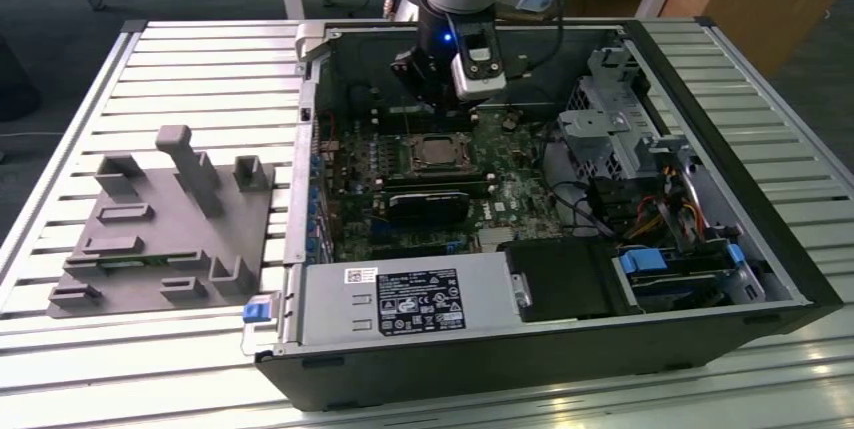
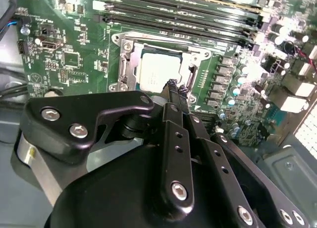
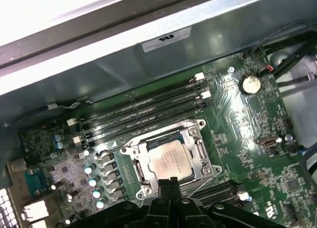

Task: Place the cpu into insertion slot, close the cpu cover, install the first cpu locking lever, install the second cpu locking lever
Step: 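Install the first cpu locking lever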

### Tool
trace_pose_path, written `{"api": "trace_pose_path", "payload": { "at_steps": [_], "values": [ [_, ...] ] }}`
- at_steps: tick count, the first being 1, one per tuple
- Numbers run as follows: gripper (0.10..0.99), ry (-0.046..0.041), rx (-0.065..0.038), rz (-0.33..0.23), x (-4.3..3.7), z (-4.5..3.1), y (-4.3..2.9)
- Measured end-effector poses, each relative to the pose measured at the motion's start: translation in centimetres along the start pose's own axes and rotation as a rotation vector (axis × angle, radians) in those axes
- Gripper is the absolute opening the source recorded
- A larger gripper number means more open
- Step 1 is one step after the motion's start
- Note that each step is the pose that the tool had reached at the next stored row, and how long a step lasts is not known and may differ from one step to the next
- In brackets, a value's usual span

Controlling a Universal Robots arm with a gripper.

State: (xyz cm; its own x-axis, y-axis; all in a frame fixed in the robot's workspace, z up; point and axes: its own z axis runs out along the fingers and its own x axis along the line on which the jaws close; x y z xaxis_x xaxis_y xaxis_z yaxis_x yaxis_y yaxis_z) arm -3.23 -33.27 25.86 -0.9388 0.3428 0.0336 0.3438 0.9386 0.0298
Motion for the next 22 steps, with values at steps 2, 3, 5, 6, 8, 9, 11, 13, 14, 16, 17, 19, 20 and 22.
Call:
{"api": "trace_pose_path", "payload": {
  "at_steps": [2,3,5,6,8,9,11,13,14,16,17,19,20,22],
  "values": [
    [0.106,-0.0046,-0.001,-0.023,0.0,0.0,0.0],
    [0.106,-0.0064,-0.001,-0.037,-0.01,0.0,0.0],
    [0.106,-0.009,-0.002,-0.066,0.0,0.01,0.0],
    [0.106,-0.0106,-0.002,-0.077,0.0,0.01,0.0],
    [0.106,-0.0184,-0.004,-0.086,0.05,0.01,-0.03],
    [0.106,-0.0236,-0.006,-0.087,0.15,0.02,-0.06],
    [0.106,-0.0302,-0.008,-0.09,0.39,0.07,-0.14],
    [0.106,-0.0294,-0.01,-0.099,0.55,0.11,-0.21],
    [0.106,-0.0286,-0.011,-0.112,0.56,0.13,-0.21],
    [0.106,-0.027,-0.011,-0.148,0.56,0.16,-0.21],
    [0.106,-0.0263,-0.011,-0.165,0.56,0.17,-0.21],
    [0.106,-0.0248,-0.01,-0.203,0.56,0.21,-0.21],
    [0.106,-0.0242,-0.01,-0.221,0.56,0.22,-0.21],
    [0.106,-0.023,-0.01,-0.251,0.57,0.26,-0.22]
  ]
}}
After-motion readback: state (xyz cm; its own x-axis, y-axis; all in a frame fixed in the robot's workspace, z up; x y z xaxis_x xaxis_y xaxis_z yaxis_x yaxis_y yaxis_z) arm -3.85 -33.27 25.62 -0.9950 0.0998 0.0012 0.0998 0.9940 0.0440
